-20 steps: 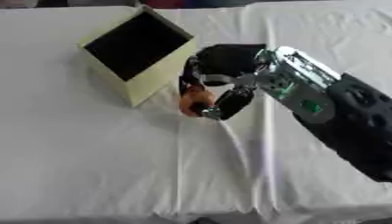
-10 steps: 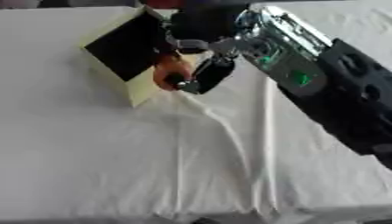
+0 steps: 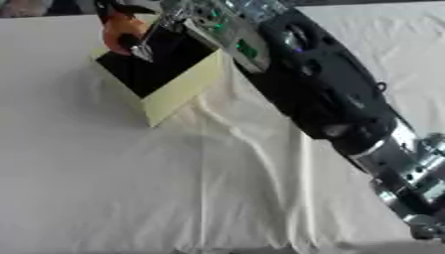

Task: Pick up objects on the table and place them in the box.

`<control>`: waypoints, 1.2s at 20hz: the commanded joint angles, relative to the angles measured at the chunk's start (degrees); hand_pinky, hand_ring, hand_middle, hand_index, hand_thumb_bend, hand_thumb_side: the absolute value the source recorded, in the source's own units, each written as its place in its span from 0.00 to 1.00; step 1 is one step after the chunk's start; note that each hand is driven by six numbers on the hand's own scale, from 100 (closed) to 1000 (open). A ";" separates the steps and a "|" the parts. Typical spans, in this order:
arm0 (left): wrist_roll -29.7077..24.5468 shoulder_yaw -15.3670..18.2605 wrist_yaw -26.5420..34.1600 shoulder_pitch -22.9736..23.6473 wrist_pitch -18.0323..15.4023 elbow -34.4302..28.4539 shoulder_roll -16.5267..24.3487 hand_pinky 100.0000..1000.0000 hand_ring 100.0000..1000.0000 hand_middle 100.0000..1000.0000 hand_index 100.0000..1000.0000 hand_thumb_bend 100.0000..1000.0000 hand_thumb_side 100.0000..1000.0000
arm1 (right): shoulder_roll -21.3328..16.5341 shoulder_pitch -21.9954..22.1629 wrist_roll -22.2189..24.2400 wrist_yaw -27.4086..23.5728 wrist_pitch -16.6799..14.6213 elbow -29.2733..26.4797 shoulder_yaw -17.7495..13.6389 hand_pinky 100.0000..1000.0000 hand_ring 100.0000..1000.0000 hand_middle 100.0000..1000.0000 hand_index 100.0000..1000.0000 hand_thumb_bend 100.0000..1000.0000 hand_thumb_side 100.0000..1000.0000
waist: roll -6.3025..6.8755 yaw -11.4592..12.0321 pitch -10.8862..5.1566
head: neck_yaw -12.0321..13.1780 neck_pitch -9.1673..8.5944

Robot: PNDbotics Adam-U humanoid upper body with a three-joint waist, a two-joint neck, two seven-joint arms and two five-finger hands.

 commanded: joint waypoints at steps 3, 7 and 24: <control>-0.48 -0.04 0.49 -0.72 -0.13 -1.08 0.44 0.64 0.56 0.61 0.66 0.02 0.80 | 4.55 -2.58 -5.61 10.16 -1.59 10.23 -5.43 0.80 0.63 0.44 0.68 0.00 0.03 | 0.44 0.45 -0.47 | -1.21 -1.02; -0.65 -0.13 0.66 -0.86 -0.12 -1.08 0.14 0.64 0.56 0.61 0.66 0.02 0.80 | 6.63 -2.56 -9.05 15.42 -1.74 15.21 -8.39 0.80 0.63 0.44 0.68 0.00 0.04 | 0.53 0.53 -0.28 | -1.70 -1.23; -0.91 -0.20 0.98 -0.63 0.03 -1.08 -0.55 0.64 0.56 0.61 0.66 0.02 0.80 | 11.32 -1.65 -11.03 27.82 -3.21 24.57 -11.53 0.87 0.85 0.71 0.82 0.00 0.44 | 1.05 0.76 -0.03 | -2.31 -1.50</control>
